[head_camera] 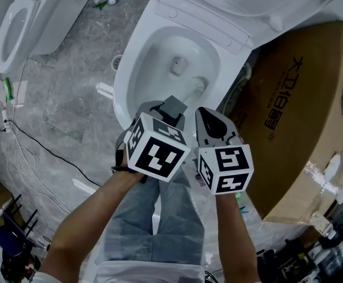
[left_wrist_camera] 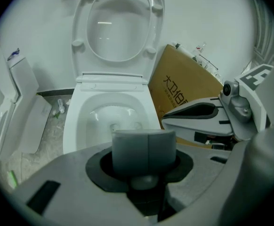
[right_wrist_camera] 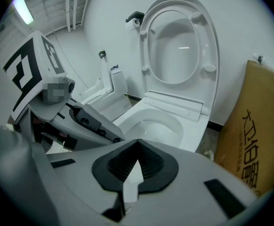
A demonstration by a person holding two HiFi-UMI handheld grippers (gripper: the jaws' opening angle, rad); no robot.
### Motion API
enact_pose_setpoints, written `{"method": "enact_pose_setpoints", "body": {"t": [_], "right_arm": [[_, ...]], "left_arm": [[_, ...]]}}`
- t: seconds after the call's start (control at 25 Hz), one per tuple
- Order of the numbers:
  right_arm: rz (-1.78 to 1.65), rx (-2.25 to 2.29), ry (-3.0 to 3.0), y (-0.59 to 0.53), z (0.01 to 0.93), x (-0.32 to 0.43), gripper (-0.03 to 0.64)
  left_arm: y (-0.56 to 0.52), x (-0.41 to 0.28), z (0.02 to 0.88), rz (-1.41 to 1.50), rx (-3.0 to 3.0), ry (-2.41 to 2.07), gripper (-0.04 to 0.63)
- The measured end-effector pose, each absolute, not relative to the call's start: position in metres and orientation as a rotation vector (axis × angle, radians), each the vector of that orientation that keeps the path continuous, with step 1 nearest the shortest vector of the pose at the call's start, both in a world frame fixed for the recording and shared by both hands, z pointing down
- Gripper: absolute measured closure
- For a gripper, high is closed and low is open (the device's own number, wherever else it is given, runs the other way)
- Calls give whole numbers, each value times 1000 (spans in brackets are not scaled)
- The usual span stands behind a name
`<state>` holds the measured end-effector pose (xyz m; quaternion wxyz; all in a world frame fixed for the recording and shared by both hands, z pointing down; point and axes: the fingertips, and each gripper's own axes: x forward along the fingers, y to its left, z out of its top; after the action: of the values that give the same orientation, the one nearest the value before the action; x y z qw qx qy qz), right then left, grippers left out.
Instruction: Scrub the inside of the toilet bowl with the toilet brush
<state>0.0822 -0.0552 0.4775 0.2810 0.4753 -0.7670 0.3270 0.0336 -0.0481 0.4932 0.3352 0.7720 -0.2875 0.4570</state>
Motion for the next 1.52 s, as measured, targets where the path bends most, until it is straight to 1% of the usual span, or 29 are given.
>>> {"method": "enact_pose_setpoints", "body": {"t": [0.68,1.16,1.52], "right_arm": [[881,1202,-2073,-92,493,95,618],[879,1165,-2091,-103,500,87,618],[886,1154,-2099,-104,499,74,618]], "left_arm": [[-115,53,502,1132,2027,-878,439],[-139,32,507,1104,1984,-967,439],[-153,-2,502,1087,1953,-1054,439]]}}
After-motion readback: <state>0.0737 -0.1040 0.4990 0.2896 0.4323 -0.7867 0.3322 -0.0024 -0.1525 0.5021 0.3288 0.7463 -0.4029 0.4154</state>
